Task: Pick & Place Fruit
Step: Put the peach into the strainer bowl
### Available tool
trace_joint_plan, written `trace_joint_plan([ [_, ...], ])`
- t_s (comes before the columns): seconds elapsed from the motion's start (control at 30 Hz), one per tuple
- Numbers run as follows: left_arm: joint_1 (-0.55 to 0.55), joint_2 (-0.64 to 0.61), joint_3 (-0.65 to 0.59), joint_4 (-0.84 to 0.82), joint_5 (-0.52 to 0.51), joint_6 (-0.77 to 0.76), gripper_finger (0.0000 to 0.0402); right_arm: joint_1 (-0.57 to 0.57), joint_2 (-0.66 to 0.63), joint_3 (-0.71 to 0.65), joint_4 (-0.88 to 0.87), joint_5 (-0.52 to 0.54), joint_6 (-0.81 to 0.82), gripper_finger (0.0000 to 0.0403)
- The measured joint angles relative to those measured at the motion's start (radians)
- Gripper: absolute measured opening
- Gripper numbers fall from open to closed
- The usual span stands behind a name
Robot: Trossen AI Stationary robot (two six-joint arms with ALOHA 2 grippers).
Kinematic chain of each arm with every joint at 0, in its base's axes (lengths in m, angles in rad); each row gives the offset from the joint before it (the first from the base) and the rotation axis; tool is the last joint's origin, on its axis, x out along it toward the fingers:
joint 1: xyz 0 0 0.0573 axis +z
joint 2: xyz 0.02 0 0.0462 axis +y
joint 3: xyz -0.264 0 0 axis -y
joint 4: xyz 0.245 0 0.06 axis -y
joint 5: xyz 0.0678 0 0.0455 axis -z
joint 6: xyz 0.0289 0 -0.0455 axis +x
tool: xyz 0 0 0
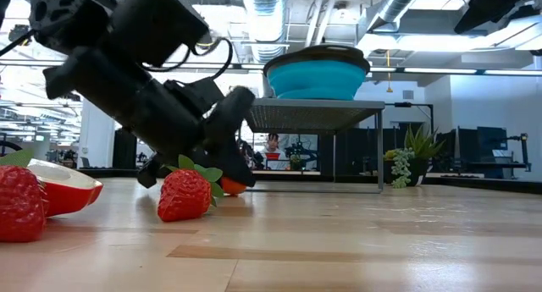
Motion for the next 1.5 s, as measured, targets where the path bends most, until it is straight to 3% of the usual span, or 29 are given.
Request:
trace_joint_plan([
  [0.33,-0.004,-0.111,-0.001,0.005,0.132,0.014,0.0140,0.000,0.000,0.000,-0.002,0.000,0.000,0.0000],
  [1.23,0.026,-0.533,0.000,0.053,0.207,0.023,0.0134,0.000,0.000,0.000,0.001,0.000,0.000,0.0000],
  [1.5,0.097,-0.616,0.000,0.241,0.205,0.229,0.0134,0.000,0.000,0.000,0.002,0.000,0.000,0.0000],
])
